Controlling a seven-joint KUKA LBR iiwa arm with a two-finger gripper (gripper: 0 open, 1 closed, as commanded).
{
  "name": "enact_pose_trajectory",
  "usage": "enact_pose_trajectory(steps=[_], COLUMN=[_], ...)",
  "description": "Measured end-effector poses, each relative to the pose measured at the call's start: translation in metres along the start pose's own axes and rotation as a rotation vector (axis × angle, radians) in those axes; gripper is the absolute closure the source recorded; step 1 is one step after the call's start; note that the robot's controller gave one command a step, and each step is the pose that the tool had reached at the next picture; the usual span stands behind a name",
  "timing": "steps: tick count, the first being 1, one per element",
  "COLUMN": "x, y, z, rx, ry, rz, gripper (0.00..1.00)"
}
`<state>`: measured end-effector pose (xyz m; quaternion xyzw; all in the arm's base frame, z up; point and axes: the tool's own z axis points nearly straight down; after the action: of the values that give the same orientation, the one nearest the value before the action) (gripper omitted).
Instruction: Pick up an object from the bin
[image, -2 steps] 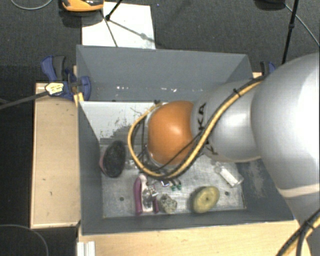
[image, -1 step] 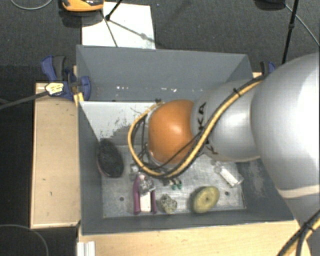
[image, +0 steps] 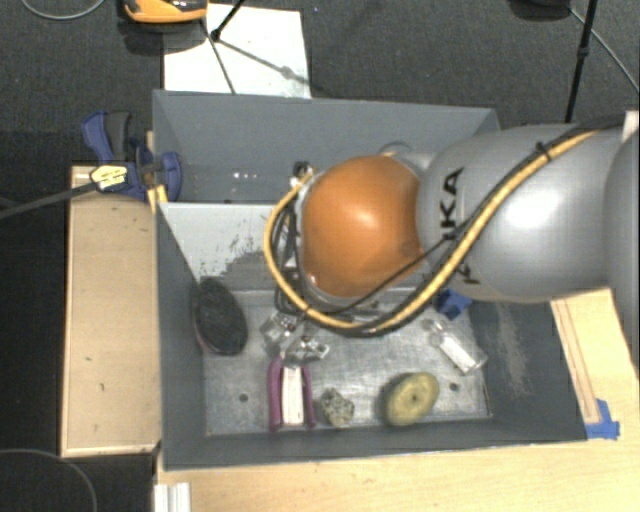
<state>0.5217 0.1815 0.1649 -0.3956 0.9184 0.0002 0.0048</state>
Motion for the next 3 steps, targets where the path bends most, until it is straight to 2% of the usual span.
enact_pose_trajectory(steps=[1, 2, 3], x=[0.001, 0.019, 0.032], y=[0.001, 0.005, -0.005], z=[0.003, 0.068, 0.094], rx=[-0.004, 0.002, -0.004], ry=[0.006, -0.004, 0.005], rz=[0.007, 0.046, -0.274], gripper=[0.0, 0.0, 0.0])
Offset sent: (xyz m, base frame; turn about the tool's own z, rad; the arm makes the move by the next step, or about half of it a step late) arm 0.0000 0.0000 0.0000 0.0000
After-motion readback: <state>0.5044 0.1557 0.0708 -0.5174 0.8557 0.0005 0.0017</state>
